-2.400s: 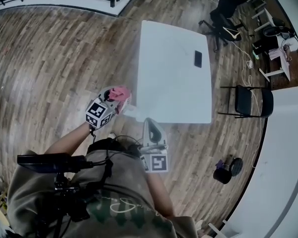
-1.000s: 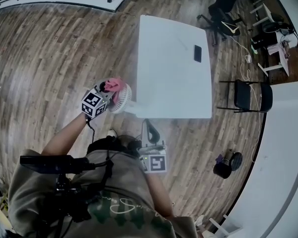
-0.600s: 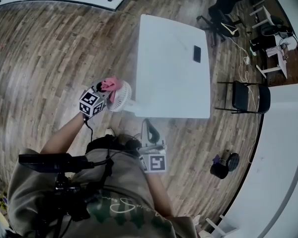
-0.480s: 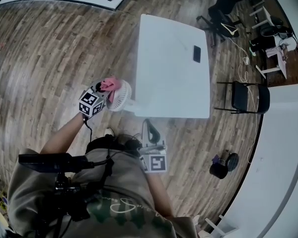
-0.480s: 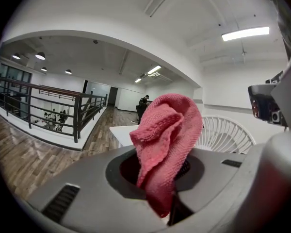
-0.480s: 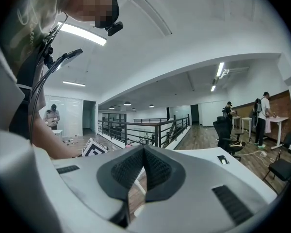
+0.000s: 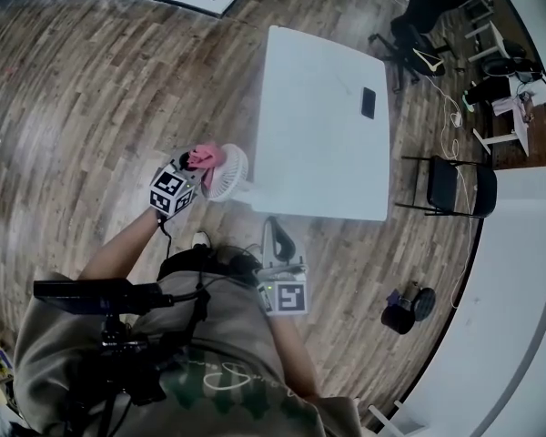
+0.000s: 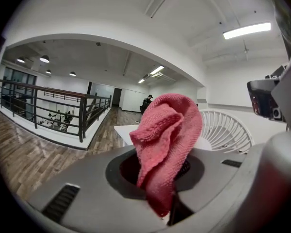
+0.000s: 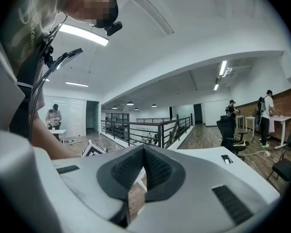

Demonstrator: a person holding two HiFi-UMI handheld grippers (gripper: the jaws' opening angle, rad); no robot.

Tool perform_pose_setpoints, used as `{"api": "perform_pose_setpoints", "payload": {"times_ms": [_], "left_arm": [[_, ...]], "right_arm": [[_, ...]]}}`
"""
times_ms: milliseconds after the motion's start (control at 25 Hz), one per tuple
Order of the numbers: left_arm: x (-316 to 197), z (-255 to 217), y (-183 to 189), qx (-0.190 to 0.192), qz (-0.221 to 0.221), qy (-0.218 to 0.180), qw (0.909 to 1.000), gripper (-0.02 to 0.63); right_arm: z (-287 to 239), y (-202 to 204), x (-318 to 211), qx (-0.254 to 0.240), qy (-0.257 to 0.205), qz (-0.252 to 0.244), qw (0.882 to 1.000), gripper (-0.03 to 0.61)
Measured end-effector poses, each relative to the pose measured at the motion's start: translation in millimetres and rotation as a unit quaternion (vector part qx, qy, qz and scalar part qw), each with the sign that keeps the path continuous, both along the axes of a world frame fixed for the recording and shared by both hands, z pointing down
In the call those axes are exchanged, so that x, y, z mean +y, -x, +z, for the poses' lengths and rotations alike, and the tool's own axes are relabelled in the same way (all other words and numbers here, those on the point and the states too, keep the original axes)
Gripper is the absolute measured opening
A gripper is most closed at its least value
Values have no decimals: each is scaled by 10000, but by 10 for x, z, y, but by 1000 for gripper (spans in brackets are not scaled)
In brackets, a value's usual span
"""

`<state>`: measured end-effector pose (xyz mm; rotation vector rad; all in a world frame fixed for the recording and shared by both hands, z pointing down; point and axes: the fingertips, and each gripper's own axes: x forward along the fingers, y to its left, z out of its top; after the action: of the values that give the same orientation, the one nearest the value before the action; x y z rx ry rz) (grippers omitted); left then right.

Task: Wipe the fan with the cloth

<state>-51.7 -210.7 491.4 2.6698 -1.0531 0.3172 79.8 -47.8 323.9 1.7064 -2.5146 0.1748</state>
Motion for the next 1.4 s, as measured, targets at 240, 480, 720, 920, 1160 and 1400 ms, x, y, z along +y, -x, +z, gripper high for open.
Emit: {"api": "perform_pose_setpoints", "payload": {"times_ms": [240,480,720,920,1160,1400], "left_arm": [[93,61,76,-26,-160,59,9999,100],[253,100,127,-74,-367,126,9992,100],[400,96,184,-85,-492,93,9987,98],[522,101,227,-70,-716,105,9974,98],[706,47,239,-58,-679,206,9975,98],[824,-30,209,-59,-676,74,9977,100]], "right_arm": [[-61,69,-50,-82,-146,81,9998,26],[47,120,-207,-38,-182,253,9995,26],[340,311,-401,139,-141,501,9985,25],[522,603,-524,277,66,270,9992,25],[655,793,-494,355,154,71,9992,26],[681,801,-421,324,131,55,9994,26]]}}
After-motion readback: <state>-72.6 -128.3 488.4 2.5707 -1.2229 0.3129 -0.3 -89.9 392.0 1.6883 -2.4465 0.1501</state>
